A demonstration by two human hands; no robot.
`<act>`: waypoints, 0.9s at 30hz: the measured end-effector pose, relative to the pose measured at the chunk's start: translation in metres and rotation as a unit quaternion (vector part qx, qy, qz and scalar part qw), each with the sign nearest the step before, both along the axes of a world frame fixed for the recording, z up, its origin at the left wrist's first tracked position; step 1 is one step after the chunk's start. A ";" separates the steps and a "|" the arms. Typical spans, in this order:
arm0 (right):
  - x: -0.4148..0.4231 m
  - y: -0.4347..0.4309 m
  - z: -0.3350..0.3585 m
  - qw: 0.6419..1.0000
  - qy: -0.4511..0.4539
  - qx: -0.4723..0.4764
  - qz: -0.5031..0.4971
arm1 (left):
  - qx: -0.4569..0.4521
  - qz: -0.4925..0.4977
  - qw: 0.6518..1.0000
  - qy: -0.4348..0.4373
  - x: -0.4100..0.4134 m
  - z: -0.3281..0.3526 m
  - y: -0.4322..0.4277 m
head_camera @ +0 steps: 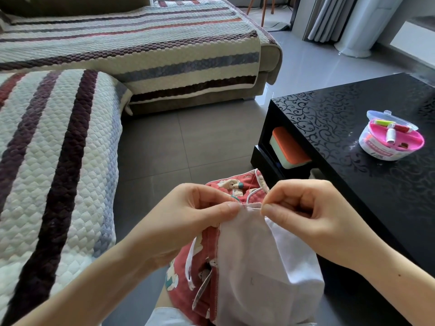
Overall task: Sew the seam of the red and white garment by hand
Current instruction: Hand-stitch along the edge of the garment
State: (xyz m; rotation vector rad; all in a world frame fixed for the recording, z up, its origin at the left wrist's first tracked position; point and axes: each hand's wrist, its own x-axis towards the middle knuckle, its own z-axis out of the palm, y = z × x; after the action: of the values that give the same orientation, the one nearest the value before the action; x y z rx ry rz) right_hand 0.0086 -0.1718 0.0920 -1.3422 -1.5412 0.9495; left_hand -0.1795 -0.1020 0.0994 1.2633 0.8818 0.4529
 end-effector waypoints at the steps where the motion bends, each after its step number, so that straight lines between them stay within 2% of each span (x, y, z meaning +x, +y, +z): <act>1: 0.001 0.001 -0.001 1.000 0.014 -0.011 0.003 | -0.009 -0.001 1.000 -0.006 0.000 0.000 0.000; 9: 0.005 0.004 -0.003 0.981 0.169 -0.091 0.027 | -0.056 -0.018 0.997 -0.042 0.000 0.001 0.001; 15: 0.005 0.007 -0.009 0.967 0.212 -0.138 0.033 | -0.094 -0.033 0.993 -0.063 -0.001 0.000 0.002; 20: -0.003 0.008 -0.015 0.958 0.247 -0.132 0.057 | -0.077 -0.056 0.994 -0.060 0.002 -0.004 0.000; 24: -0.003 0.009 -0.022 0.962 0.235 -0.118 0.067 | -0.061 -0.037 0.996 -0.054 0.004 -0.007 0.001; 27: 0.005 0.007 -0.023 0.982 0.163 -0.088 0.038 | -0.067 -0.017 0.996 -0.051 0.003 -0.009 0.001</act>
State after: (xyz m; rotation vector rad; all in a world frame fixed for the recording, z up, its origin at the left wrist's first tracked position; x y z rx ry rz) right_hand 0.0138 -0.1645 0.0690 -1.1826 -1.2873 1.3085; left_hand -0.1761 -0.1009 0.0905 1.1211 0.7904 0.4205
